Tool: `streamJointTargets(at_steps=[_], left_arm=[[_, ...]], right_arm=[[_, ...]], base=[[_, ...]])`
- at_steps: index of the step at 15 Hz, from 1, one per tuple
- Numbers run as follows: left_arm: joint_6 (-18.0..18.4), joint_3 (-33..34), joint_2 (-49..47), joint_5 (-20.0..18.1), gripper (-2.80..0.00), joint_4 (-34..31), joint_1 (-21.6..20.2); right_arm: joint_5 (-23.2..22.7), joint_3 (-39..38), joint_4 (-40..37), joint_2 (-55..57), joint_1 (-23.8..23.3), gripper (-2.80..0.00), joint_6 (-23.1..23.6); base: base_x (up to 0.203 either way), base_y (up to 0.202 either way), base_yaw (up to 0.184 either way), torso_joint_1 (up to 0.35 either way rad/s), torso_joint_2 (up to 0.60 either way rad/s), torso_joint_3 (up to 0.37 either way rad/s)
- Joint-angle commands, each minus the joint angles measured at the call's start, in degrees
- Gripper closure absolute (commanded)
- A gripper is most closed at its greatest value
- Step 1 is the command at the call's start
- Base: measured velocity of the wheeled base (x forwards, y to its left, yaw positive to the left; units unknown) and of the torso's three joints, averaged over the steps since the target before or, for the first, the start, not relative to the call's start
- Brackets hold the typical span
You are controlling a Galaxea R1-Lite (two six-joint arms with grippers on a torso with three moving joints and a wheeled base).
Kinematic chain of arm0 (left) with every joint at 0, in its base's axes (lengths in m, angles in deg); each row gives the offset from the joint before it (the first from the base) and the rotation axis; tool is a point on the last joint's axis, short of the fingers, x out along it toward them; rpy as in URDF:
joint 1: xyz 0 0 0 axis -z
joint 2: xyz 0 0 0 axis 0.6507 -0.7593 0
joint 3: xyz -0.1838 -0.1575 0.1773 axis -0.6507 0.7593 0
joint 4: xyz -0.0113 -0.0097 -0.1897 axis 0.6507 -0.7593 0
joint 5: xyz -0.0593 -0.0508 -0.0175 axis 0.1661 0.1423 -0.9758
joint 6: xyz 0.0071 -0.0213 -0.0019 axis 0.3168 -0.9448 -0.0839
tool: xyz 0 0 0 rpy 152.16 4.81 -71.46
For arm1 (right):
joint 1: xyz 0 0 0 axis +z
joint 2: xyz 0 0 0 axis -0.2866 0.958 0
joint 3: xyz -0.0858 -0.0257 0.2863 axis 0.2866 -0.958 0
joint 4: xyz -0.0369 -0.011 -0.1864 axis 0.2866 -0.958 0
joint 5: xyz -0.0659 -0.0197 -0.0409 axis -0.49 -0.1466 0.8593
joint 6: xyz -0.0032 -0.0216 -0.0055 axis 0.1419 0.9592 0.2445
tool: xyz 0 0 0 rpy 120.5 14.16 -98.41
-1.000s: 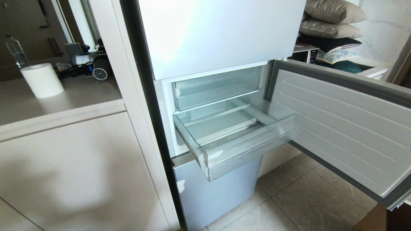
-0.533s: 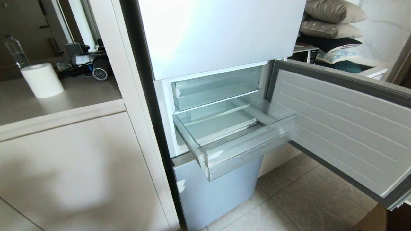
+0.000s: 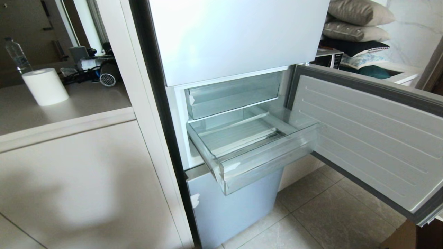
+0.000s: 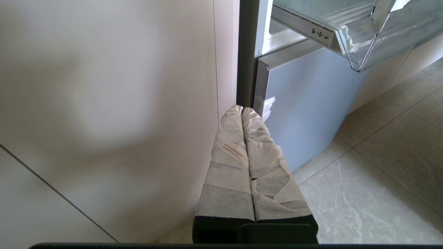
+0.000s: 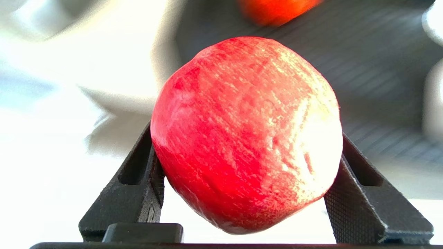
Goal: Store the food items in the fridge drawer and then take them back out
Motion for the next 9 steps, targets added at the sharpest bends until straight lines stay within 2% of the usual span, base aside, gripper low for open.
streamJointTargets(at_steps=[1, 5, 9], left_arm=[[0.0, 0.0, -0.1, 0.0, 0.00, 0.0, 0.0], [0.0, 0.0, -0.1, 0.0, 0.00, 0.0, 0.0], [0.0, 0.0, -0.1, 0.0, 0.00, -0.1, 0.0]], right_arm=[[-0.8, -10.5, 0.3, -13.0, 6.0, 0.00, 0.3], [-2.7, -19.0, 0.2, -21.0, 27.3, 0.00, -1.3], [-3.1, -18.5, 0.1, -23.2, 53.7, 0.00, -10.5]], base=[[0.000, 0.000, 0.000, 0.000, 0.00, 0.000], [0.000, 0.000, 0.000, 0.000, 0.00, 0.000], [0.000, 0.000, 0.000, 0.000, 0.00, 0.000]])
